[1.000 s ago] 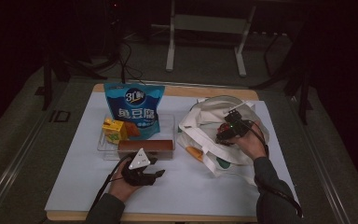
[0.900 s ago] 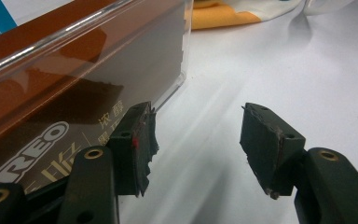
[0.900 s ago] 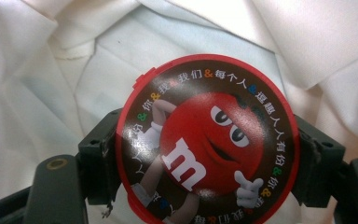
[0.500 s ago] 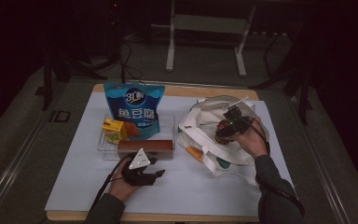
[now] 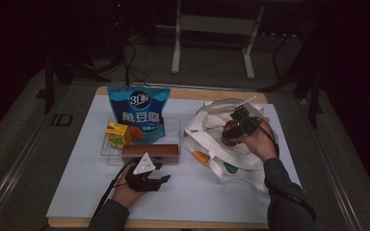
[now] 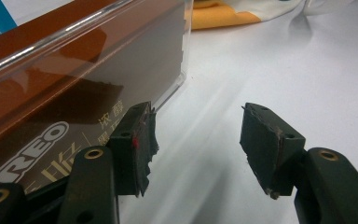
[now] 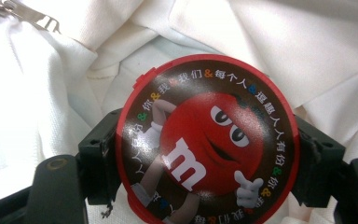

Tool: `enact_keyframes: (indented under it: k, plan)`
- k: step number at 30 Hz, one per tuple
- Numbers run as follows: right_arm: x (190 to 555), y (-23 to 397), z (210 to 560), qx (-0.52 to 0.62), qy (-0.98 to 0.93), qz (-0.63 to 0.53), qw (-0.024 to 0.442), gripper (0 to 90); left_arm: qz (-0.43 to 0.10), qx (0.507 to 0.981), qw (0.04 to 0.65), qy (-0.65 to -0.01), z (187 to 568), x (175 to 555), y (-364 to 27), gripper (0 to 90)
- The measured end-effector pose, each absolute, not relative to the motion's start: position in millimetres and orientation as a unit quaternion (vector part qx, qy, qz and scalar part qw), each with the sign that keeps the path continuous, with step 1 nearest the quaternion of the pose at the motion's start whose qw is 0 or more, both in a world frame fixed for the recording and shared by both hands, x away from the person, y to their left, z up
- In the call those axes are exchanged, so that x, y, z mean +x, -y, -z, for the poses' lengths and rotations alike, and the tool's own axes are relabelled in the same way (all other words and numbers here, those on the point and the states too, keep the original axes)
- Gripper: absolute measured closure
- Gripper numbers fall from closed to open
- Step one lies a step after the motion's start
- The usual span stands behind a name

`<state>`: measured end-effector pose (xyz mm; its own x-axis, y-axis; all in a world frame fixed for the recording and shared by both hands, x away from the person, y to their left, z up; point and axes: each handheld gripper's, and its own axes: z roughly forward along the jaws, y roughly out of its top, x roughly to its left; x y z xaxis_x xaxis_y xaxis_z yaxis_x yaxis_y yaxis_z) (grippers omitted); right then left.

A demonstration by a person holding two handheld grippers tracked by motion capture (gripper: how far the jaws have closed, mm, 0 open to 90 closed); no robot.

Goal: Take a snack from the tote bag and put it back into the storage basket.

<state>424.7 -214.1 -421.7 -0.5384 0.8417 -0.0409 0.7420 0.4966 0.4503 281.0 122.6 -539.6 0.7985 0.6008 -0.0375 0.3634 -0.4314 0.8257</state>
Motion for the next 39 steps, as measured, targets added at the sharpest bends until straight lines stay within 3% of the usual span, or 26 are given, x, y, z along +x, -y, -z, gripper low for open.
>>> enact_keyframes:
  k: [39]
  plan:
    - [418, 177, 385, 0.44, -0.863, -0.208, 0.134, 25.7, -0.132, 0.835, 0.45, -0.288, 540, 281, -123, 43.9]
